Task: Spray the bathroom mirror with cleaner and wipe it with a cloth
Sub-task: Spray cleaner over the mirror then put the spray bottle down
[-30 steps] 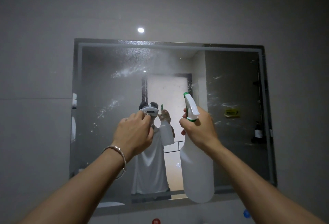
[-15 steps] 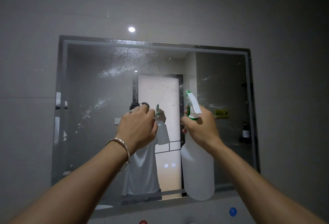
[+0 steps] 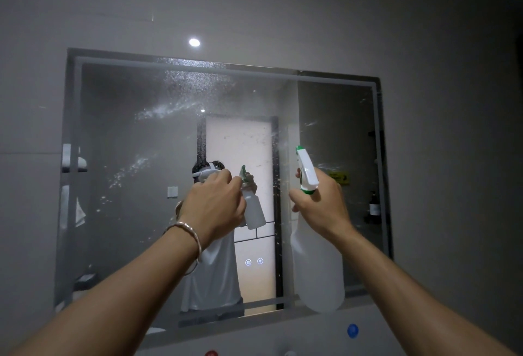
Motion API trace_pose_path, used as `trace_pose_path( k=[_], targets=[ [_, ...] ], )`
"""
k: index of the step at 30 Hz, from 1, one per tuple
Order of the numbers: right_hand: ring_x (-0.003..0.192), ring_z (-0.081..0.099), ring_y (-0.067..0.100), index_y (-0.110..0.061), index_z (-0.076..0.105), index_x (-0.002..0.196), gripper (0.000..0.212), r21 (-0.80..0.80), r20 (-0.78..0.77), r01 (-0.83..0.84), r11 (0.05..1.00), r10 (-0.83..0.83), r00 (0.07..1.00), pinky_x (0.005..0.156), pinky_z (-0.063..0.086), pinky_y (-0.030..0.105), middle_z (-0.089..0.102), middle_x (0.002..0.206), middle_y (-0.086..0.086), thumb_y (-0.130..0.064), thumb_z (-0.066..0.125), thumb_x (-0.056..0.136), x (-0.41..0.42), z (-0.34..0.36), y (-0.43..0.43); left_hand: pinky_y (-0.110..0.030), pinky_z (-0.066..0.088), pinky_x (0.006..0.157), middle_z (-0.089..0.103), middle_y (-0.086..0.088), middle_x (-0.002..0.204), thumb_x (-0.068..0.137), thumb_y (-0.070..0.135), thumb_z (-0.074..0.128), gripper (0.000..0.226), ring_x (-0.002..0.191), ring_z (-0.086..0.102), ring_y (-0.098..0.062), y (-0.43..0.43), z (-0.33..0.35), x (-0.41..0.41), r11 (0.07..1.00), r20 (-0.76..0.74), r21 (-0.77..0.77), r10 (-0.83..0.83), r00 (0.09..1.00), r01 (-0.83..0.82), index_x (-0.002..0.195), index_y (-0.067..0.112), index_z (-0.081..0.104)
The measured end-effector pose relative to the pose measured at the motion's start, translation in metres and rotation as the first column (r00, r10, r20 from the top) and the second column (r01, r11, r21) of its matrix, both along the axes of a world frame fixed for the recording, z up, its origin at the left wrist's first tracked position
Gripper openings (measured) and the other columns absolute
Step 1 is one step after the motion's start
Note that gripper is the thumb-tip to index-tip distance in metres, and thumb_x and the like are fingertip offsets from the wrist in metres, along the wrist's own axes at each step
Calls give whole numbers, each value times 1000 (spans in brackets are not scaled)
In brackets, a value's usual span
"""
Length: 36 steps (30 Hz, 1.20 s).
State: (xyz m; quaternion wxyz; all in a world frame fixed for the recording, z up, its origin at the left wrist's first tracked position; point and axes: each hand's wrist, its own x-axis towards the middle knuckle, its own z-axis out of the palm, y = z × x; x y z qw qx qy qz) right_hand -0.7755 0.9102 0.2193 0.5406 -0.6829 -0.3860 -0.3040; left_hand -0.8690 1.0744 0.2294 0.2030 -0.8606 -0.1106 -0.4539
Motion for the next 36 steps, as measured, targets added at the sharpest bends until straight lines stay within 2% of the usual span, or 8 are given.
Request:
trace_pose_path(
  k=[4, 8, 11, 14, 18, 23, 28, 36],
  targets=[
    [66, 67, 21, -26, 48, 73, 19, 25, -22, -15, 1000, 15, 1000, 45, 45, 16, 54, 68, -5, -12, 60, 81, 6, 3, -13, -33, 41, 67, 52, -3, 107, 92, 32, 32, 30, 94, 53, -22, -9, 0, 7, 1000, -6, -6, -21, 1000, 21, 108, 17, 52],
    [63, 66, 31, -11, 57, 74, 3, 68, -30, 17, 998, -15, 999, 52, 55, 37, 61, 68, 7, -12, 60, 75, 12, 3, -19, -34, 47, 68, 53, -2, 109, 92, 33, 28, 34, 98, 55, -22, -16, -2, 17, 997, -12, -12, -72, 997, 72, 110, 18, 52],
    [63, 63, 38, -2, 58, 75, 22, 95, -23, 55, 994, -53, 998, 56, 55, 50, 61, 69, 15, -22, 54, 65, 16, 1, -24, -36, 47, 69, 55, -3, 111, 90, 34, 30, 35, 101, 56, -24, -21, -5, 22, 995, -7, -21, -96, 995, 95, 110, 17, 54],
    [66, 62, 40, -1, 57, 79, 19, 99, -17, 54, 994, -53, 998, 57, 54, 53, 60, 71, 16, -17, 57, 69, 16, -1, -29, -35, 46, 65, 56, -3, 110, 89, 35, 27, 37, 98, 57, -23, -24, -7, 28, 996, -2, 5, -94, 996, 94, 106, 17, 55],
    [67, 64, 36, -1, 58, 84, 8, 122, -14, 18, 992, -16, 1000, 60, 55, 46, 60, 75, 13, -4, 60, 78, 18, -1, -38, -35, 47, 57, 58, -4, 100, 78, 40, 10, 57, 89, 59, -25, -27, -8, 34, 992, 4, 20, -126, 992, 125, 96, 15, 59],
    [59, 61, 17, -22, 53, 77, 22, 146, -18, 4, 989, -2, 1000, 52, 53, 28, 55, 71, -5, -1, 59, 81, 20, 1, -49, -34, 48, 62, 56, -4, 105, 90, 34, 26, 38, 93, 57, -24, -40, -5, 34, 994, -30, 16, -104, 994, 104, 101, 15, 58],
    [56, 58, 14, 4, 58, 96, 15, 157, -30, 33, 987, -29, 999, 59, 56, 33, 52, 70, -2, -2, 59, 82, 28, 7, -60, -29, 37, 62, 51, -1, 112, 94, 32, 33, 28, 98, 52, -20, -53, -3, 38, 994, -45, 21, -106, 993, 107, 109, 17, 51],
    [55, 60, 15, -13, 57, 84, 7, 152, -73, 89, 984, -79, 994, 43, 44, 11, 55, 69, -2, -7, 61, 83, 33, 9, -81, -30, 38, 64, 50, -2, 107, 94, 33, 32, 26, 95, 52, -21, -79, -4, 48, 984, -64, 31, -171, 983, 173, 105, 16, 48]
  ],
)
